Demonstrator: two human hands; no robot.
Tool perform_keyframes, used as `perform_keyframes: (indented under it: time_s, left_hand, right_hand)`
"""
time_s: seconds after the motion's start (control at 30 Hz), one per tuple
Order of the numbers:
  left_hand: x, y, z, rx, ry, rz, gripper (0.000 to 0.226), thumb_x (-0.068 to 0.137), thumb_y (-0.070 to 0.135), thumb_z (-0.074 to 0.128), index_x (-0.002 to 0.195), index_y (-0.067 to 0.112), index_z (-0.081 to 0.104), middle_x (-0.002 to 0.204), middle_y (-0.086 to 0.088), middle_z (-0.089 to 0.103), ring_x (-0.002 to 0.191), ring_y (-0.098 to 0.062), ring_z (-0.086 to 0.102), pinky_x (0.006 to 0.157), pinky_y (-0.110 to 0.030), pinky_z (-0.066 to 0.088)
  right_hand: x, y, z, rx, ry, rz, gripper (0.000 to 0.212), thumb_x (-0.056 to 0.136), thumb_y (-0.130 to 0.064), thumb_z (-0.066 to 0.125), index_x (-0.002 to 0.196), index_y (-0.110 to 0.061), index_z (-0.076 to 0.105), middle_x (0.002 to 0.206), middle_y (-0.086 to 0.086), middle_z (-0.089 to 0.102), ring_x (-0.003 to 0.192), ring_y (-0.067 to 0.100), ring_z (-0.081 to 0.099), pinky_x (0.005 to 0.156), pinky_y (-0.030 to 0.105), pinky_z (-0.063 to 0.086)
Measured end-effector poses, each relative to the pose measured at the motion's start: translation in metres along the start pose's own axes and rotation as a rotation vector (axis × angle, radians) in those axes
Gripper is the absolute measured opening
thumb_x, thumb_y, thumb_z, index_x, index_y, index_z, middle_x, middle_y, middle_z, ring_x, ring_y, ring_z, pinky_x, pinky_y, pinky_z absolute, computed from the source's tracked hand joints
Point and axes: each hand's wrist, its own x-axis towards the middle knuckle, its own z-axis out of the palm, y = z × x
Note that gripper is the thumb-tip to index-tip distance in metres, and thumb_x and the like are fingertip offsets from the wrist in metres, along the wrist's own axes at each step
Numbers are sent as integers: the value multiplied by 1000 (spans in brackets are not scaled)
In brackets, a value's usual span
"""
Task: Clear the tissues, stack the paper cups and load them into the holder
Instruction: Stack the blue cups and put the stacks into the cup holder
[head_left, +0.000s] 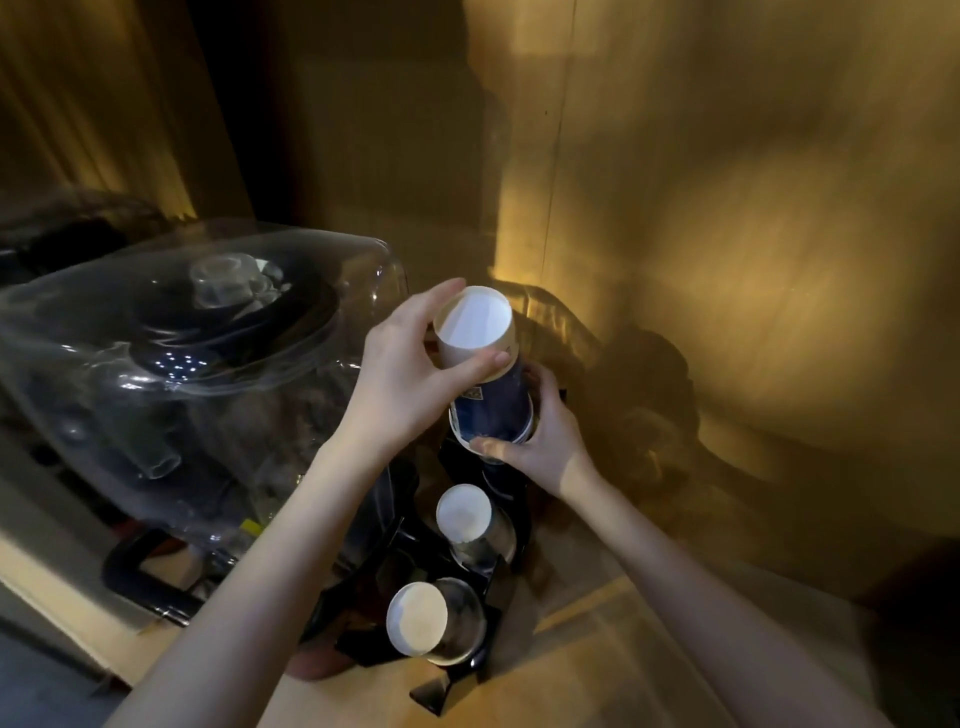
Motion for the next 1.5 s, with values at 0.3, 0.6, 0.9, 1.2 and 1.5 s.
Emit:
perform_keyframes:
  time_s: [0.3, 0.6, 0.9, 1.2, 1.5]
  left_hand:
    - [0, 1, 12, 11, 17, 31, 71, 64, 41, 75, 127, 19, 49, 127, -2, 58, 112, -8, 50, 92, -23, 46]
    - [-6, -32, 42, 30, -78, -46, 67, 69, 33, 76, 127, 19, 48, 130, -1, 56, 111, -3, 46, 80, -3, 34]
    - [-20, -67, 80, 25, -196, -121, 65, 70, 28, 76, 126, 14, 45, 130, -7, 52, 119, -18, 47, 95, -20, 32]
    - [-22, -78, 89, 28, -256, -138, 67, 75, 32, 71, 131, 13, 38, 134, -7, 48, 122, -19, 45, 96, -23, 34]
    - [-29, -74, 94, 431, -286, 59, 66, 86, 40, 52, 138, 6, 26, 144, -16, 38, 134, -27, 35, 108, -42, 32]
  right_hand:
    - [3, 10, -4, -14, 58, 20, 87, 63, -20, 84, 130, -25, 28, 132, 1, 49, 116, 13, 50, 84, 14, 43]
    - [-2, 26, -7, -125, 79, -6, 78, 68, -30, 80, 131, -16, 36, 131, 8, 51, 122, 19, 48, 99, 35, 45]
    - [-8, 25, -10, -387, 118, -107, 57, 76, -22, 70, 127, -12, 46, 124, 9, 56, 119, 20, 47, 96, 27, 38]
    - [-10, 21, -14, -574, 61, -142, 53, 79, -23, 65, 127, -10, 46, 123, 10, 58, 121, 23, 46, 97, 33, 41]
    - [-17, 11, -25, -1028, -8, -254, 54, 84, -33, 56, 127, -3, 46, 121, 15, 62, 123, 31, 48, 100, 43, 41]
